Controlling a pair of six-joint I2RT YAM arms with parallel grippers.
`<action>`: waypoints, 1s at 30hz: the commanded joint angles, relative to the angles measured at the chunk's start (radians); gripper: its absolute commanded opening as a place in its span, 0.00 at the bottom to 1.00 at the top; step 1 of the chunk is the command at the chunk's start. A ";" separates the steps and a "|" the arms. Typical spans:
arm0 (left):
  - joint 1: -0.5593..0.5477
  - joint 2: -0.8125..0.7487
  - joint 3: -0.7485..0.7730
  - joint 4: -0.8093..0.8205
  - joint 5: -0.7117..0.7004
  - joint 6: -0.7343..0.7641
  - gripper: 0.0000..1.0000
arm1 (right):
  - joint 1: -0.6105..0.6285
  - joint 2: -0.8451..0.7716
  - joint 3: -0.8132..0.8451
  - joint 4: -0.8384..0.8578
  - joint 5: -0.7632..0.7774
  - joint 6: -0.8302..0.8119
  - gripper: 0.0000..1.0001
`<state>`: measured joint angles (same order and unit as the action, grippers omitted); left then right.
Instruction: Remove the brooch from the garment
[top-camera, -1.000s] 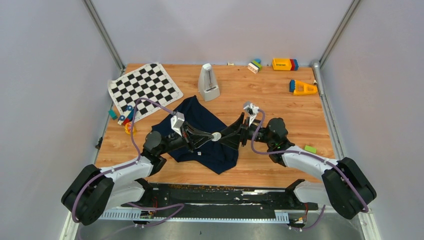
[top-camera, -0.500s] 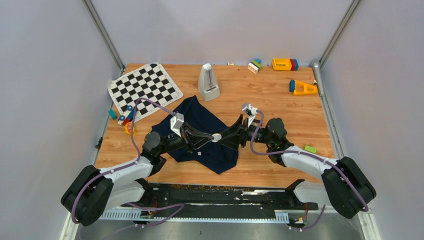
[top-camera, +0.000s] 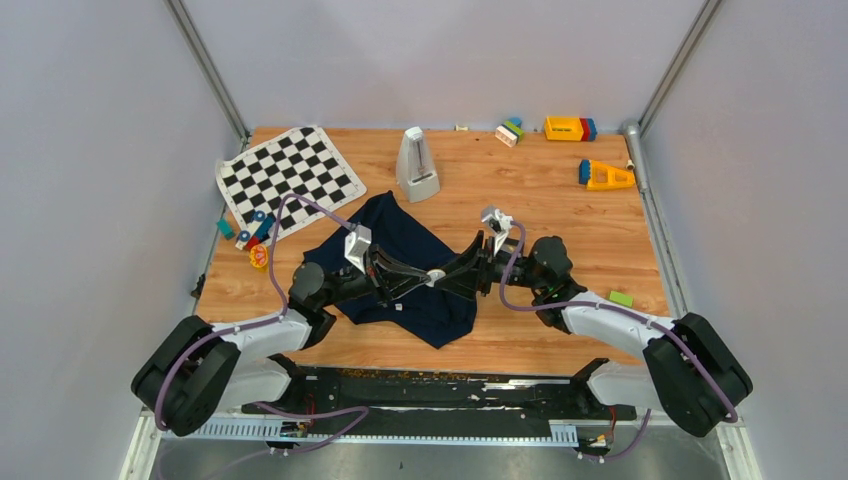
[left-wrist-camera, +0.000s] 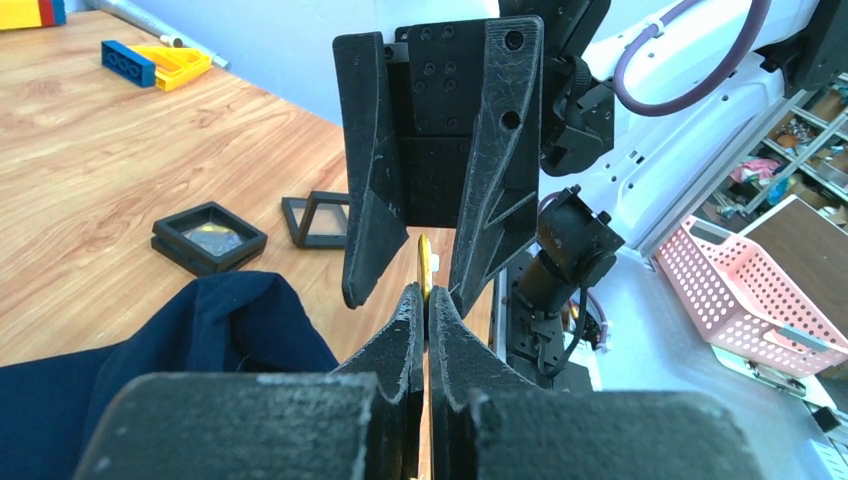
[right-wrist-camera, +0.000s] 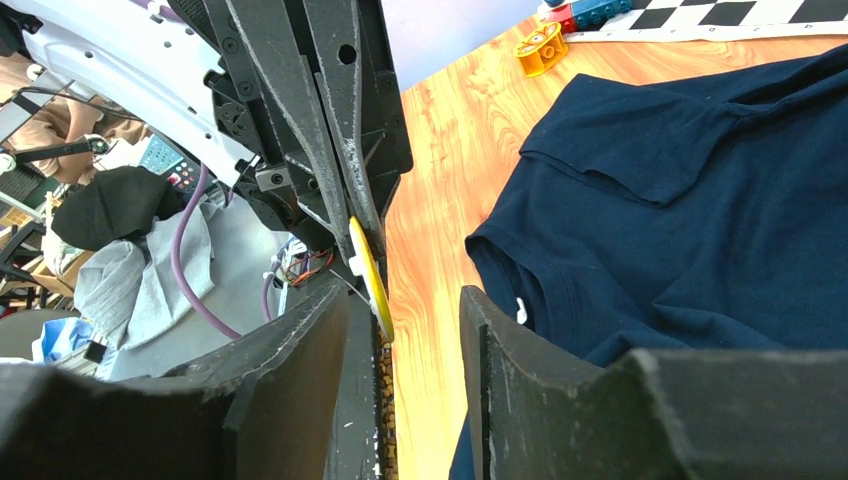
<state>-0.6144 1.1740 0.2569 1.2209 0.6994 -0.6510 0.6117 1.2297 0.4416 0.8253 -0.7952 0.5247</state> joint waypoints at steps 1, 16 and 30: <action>0.003 0.020 0.025 0.084 0.021 -0.019 0.00 | 0.011 0.005 0.048 -0.003 0.007 -0.010 0.44; 0.003 0.007 0.019 0.101 0.029 -0.011 0.00 | 0.013 0.011 0.056 -0.054 0.109 0.014 0.25; 0.002 -0.003 0.015 0.095 0.033 0.010 0.00 | 0.011 0.024 0.082 -0.136 0.210 0.067 0.19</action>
<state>-0.5949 1.1950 0.2569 1.2427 0.6712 -0.6441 0.6262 1.2469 0.4988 0.7151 -0.7006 0.5804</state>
